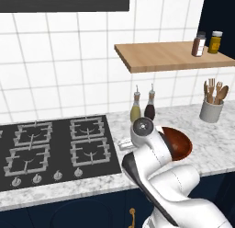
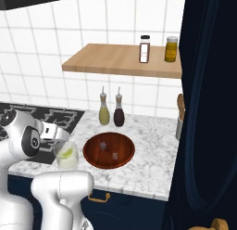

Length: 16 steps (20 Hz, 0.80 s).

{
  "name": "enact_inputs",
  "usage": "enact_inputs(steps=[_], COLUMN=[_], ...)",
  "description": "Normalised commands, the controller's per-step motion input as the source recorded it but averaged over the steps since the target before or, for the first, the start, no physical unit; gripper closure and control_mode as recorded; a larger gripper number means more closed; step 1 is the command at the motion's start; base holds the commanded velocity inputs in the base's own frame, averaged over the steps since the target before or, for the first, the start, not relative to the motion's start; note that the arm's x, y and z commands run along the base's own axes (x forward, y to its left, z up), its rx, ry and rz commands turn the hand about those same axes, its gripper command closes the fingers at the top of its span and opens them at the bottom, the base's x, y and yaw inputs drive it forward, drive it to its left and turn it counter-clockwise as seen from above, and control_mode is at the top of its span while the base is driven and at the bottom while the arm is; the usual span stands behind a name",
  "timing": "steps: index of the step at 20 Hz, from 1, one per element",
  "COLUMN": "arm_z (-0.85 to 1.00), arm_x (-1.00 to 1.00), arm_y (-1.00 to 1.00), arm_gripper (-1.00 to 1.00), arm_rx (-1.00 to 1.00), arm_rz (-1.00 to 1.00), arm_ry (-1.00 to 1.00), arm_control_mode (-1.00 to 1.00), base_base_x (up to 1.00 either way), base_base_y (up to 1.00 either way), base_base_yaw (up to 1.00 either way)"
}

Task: Grab a lemon wedge from the fridge and one ice cube from the ice bowl, and put them in the glass of lemonade.

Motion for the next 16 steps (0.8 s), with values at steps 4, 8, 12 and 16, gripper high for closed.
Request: enact_inputs(steps=[4,8,12,16], arm_z=[0.72,0.41,0.03,-0.01], arm_x=[-0.64,-0.37,-0.09,0.00], arm_y=[-0.18,-0.82,-0.98,-0.36], arm_gripper=[-1.00,-1.00,-1.00,-1.00], arm_rx=[0.00,0.16,0.51,0.27], arm_rz=[-0.01,-0.08,-0.03,0.12], arm_ry=[-0.27,-0.04,0.04,0.13], arm_control_mode=[-1.00,-1.00,-1.00,-1.00], base_base_x=[0.00,0.00,0.00,0.00], base_base_y=[0.00,0.00,0.00,0.00], base_base_yaw=[0.00,0.00,0.00,0.00])
